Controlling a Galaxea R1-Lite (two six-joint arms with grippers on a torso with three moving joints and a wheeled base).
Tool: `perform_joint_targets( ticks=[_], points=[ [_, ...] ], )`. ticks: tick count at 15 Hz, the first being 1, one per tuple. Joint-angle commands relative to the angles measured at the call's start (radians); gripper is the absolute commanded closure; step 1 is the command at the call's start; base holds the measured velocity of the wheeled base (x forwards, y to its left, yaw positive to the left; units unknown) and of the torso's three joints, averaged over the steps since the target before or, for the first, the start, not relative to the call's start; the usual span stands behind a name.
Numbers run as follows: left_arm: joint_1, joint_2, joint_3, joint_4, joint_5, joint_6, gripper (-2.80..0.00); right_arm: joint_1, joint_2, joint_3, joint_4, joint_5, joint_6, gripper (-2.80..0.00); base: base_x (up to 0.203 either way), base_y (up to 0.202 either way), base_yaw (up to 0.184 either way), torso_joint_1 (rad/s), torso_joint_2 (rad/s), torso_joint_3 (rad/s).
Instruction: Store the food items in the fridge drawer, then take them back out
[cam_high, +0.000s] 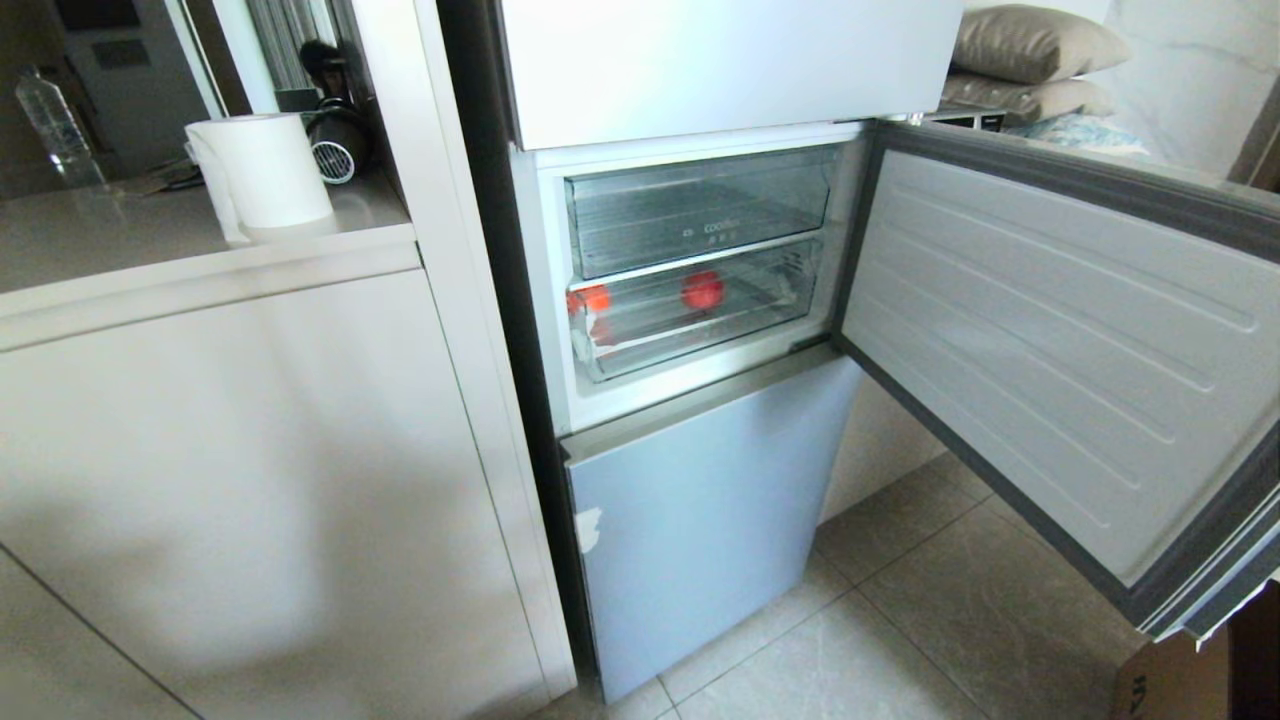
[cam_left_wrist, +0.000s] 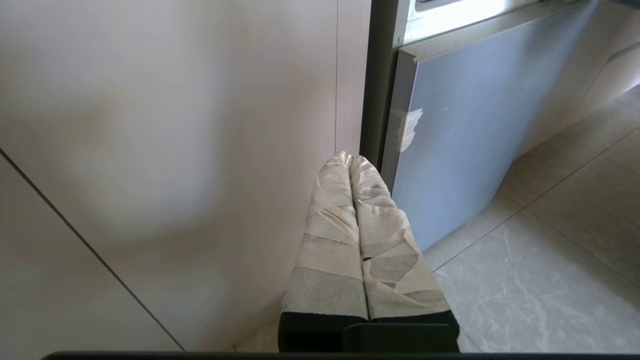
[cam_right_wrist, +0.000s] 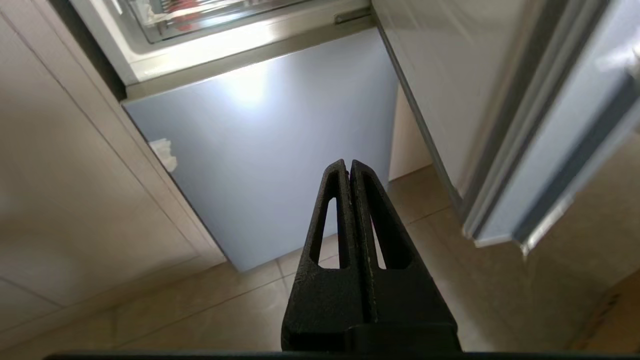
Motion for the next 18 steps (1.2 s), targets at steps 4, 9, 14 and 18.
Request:
perform_joint_targets(
  ticks=[4,9,14,18],
  points=[
    [0.001,-0.003,0.0,-0.001,-0.001,-0.002,0.0,-0.006,0.489,-0.062,-0.298,-0.002,0.024,0.0,0.0,0.0,0.0,0.0,0.0,0.0],
    [0.001,-0.003,0.0,-0.001,-0.001,-0.002,0.0,-0.014,0.735,-0.113,-0.562,-0.215,0.044,0.0,0.0,0.0,0.0,0.0,0.0,0.0],
    [0.001,-0.003,0.0,-0.001,-0.001,-0.002,0.0,-0.093,0.874,-0.135,-0.739,-0.289,0.044,0.0,0.0,0.0,0.0,0.0,0.0,0.0],
    [0.001,-0.003,0.0,-0.001,-0.001,-0.002,0.0,-0.15,0.887,-0.16,-0.75,-0.288,0.042,0.0,0.0,0.0,0.0,0.0,0.0,0.0]
  ],
)
